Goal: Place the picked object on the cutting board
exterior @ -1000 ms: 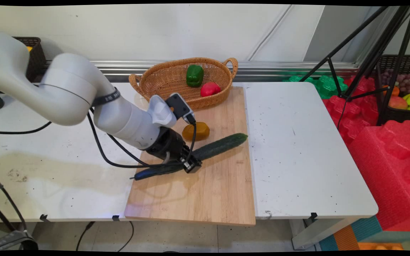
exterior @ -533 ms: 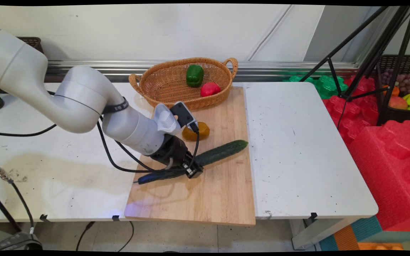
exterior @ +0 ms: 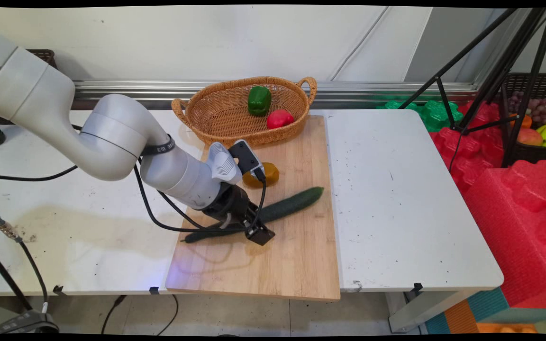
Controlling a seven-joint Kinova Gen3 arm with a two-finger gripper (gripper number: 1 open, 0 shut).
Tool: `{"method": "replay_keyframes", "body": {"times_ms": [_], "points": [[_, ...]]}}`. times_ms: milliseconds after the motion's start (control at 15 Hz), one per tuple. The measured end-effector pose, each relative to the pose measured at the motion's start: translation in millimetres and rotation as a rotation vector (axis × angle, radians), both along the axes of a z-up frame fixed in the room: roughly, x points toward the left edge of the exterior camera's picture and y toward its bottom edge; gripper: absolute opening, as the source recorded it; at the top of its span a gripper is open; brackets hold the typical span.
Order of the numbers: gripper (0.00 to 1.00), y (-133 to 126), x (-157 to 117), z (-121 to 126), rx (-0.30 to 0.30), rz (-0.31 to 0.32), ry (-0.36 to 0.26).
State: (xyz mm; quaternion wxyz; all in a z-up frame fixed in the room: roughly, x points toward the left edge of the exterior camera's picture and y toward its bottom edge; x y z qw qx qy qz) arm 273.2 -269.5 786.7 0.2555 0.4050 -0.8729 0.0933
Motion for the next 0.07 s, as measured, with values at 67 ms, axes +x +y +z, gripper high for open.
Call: {"method": "replay_keyframes", "body": {"times_ms": [67], "points": [[1.00,-0.2,0.2,-0.2,-0.003,-0.005,-0.001]]}}
